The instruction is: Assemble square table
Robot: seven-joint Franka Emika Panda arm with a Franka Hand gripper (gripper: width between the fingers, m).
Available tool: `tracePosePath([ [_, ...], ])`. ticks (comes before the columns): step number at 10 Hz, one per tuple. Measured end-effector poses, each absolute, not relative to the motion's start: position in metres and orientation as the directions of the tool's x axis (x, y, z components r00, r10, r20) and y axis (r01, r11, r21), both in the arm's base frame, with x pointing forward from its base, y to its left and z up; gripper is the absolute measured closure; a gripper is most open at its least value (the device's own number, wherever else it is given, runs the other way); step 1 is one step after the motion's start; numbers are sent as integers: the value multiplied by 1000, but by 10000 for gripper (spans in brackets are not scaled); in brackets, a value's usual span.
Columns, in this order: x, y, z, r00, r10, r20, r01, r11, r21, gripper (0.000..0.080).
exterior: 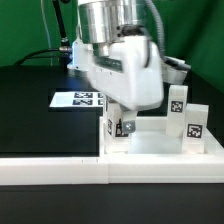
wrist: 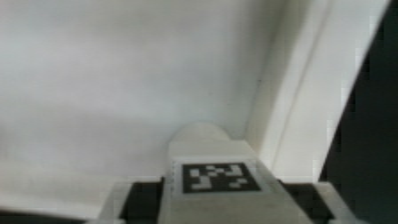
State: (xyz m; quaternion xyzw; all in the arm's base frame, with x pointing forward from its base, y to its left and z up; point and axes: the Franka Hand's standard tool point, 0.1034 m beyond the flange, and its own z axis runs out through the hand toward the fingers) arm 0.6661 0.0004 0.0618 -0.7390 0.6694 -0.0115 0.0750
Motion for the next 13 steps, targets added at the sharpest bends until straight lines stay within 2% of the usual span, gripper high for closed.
tracePosePath([
  [1, 668, -1, 61, -71, -987, -143, -989, 89, -122, 509],
  [2, 669, -6, 61, -176, -967, -182, -973, 199, -114, 509],
  [4, 669, -5, 61, -320, -925, -207, -935, 343, -90, 509],
  [5, 669, -5, 61, -340, -917, -208, -928, 364, -86, 506],
  [6, 670, -4, 61, -256, -947, -195, -954, 280, -105, 506],
  [7, 669, 4, 62, -128, -978, -162, -979, 150, -136, 271],
  [8, 671, 8, 63, 13, -992, -125, -985, 9, -175, 271],
  [9, 671, 8, 63, 240, -968, -74, -954, -221, -203, 169],
  [10, 671, 6, 65, 461, -887, -25, -869, -445, -217, 156],
  [11, 671, 6, 64, 463, -886, -24, -868, -447, -217, 151],
  [13, 671, 3, 64, 635, -772, 28, -752, -627, -206, 150],
])
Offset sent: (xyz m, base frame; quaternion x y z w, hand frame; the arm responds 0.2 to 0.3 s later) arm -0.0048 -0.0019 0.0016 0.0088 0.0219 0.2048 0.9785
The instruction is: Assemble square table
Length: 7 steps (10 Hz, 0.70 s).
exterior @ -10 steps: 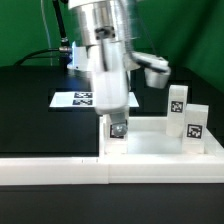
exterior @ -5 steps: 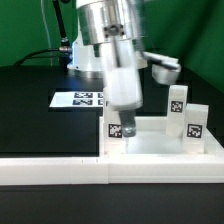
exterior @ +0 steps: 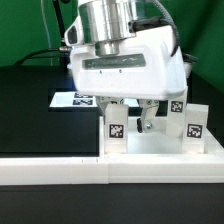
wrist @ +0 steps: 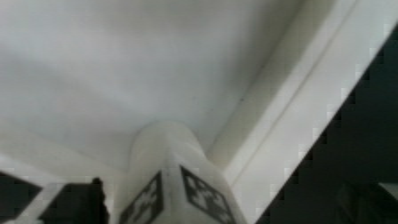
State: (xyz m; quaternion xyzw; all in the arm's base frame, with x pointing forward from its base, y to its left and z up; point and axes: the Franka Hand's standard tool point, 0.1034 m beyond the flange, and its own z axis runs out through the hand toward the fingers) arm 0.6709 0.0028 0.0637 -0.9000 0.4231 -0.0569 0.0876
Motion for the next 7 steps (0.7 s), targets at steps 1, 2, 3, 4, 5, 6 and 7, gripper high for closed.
tracePosePath([
  [1, 671, 3, 65, 755, -652, 71, -634, -753, -177, 150],
  [2, 672, 6, 67, 889, -442, 122, -430, -896, -115, 150],
  [3, 671, 8, 67, 956, -261, 136, -252, -964, -79, 150],
  [4, 671, 8, 67, 962, -238, 138, -229, -970, -77, 150],
  [5, 671, 7, 66, 954, -265, 137, -256, -963, -79, 159],
  [6, 671, 2, 66, 950, -282, 137, -274, -959, -76, 159],
  [7, 671, -3, 66, 929, -345, 134, -337, -938, -81, 326],
])
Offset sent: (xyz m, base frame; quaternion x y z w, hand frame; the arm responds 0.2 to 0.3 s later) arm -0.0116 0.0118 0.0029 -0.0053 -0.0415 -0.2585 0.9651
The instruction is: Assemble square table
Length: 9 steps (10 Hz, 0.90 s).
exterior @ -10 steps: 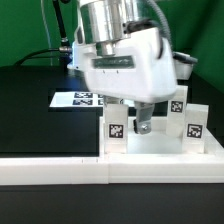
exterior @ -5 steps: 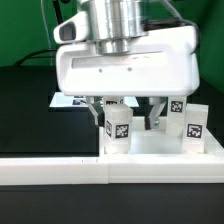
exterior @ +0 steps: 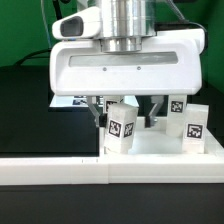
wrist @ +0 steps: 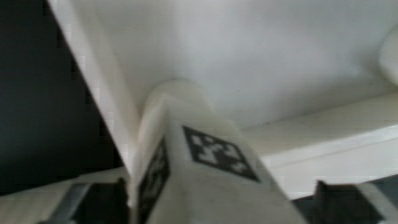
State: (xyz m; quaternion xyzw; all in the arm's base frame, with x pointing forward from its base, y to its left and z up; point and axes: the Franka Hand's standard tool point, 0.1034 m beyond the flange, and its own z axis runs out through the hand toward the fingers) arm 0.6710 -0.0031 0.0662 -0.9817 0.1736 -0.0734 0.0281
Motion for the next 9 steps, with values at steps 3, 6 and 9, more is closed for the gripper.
tracePosePath([
  [3, 671, -11, 66, 826, -550, 118, -541, -835, -102, 508],
  [6, 670, -14, 65, 669, -738, 88, -727, -675, -124, 508],
  [9, 666, -12, 64, 80, -996, -47, -988, -73, -135, 508],
])
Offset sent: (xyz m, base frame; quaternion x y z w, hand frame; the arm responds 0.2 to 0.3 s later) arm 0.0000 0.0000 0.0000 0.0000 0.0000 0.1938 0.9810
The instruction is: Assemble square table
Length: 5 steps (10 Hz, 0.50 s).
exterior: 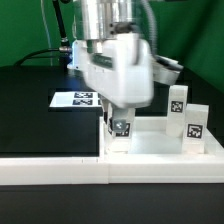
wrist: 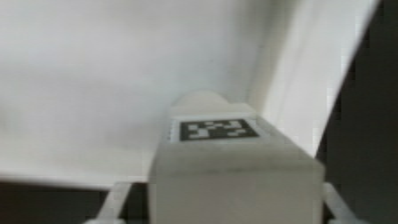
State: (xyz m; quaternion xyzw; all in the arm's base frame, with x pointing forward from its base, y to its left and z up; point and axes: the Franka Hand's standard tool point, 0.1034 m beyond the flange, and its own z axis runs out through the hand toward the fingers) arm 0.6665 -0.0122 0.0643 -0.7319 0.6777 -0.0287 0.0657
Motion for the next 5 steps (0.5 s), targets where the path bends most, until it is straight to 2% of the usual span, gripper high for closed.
tracePosePath([
  [1, 666, -14, 64, -92, -991, -92, -987, 103, -124, 508],
  [2, 666, -16, 63, -180, -976, -120, -974, 194, -115, 508],
  [4, 665, -15, 63, -256, -958, -130, -957, 270, -107, 508],
  [5, 665, -15, 63, -237, -963, -128, -962, 251, -109, 446],
])
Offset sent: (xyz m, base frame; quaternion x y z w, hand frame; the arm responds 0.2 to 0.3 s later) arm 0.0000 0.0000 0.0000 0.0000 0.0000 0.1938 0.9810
